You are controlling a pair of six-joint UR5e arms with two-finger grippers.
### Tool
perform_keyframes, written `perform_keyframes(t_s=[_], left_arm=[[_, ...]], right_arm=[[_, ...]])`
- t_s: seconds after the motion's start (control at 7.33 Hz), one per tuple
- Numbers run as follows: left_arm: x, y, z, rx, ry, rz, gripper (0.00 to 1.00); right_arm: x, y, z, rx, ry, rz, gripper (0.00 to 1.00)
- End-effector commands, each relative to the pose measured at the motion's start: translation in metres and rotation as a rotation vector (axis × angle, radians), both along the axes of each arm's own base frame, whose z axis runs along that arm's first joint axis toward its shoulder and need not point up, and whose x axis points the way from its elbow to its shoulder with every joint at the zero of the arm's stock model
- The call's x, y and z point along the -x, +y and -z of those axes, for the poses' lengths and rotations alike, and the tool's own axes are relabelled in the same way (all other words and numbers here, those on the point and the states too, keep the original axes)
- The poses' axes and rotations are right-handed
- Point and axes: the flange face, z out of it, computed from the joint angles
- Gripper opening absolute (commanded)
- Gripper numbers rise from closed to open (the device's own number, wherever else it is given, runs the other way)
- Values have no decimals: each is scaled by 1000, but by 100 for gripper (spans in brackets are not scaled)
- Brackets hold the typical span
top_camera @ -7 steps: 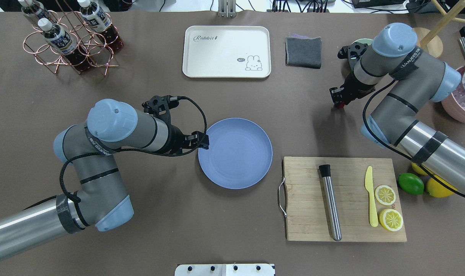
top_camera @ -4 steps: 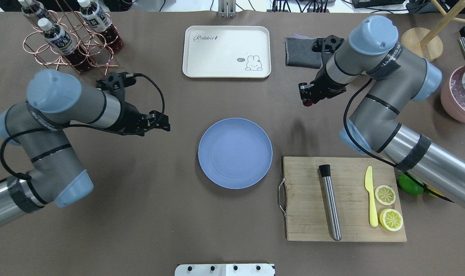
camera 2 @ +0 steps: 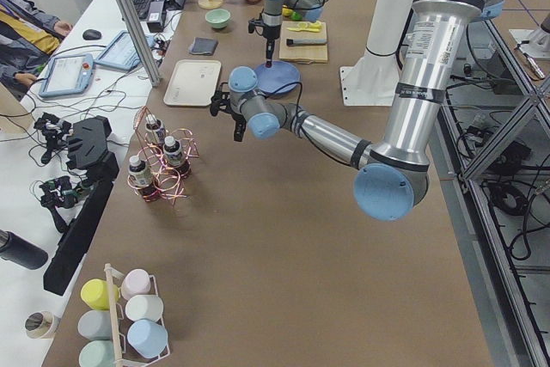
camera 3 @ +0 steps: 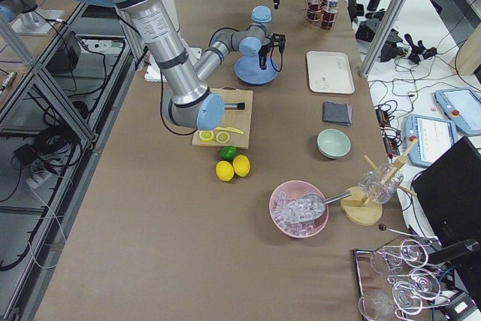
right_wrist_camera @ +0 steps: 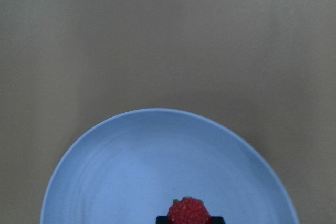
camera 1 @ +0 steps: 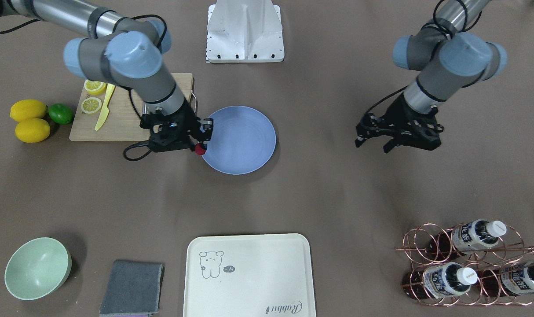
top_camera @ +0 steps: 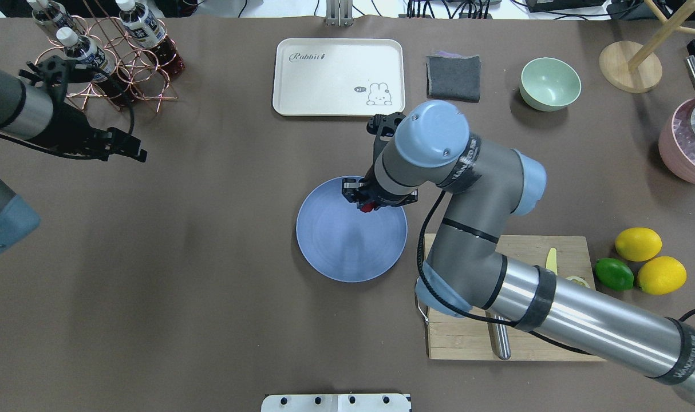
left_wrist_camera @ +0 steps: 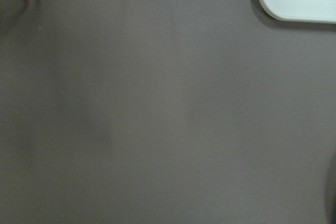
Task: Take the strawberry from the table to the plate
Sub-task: 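Carry the strawberry over the blue plate with the right gripper while the left arm withdraws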
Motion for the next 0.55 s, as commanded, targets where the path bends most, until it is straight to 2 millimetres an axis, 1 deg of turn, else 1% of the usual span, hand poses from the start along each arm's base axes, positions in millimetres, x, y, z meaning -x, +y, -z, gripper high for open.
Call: perform_keyframes(t_s=[0.0,0.14,0.27,0.41], left_arm=[[24,-2,-3,-14,4,-5,91],[24,-1,-3,-13,4,-5,92],[25,-1,0,-13,5,-4,93],[30,6,5,12,-15,-4,93]], right_arm=[[34,22,4,20,15,-31,52],[28,21,7,22,11,-33,100],[14,14,6,26,9,-47,100],[-20,16,6,49,18,-36,100]])
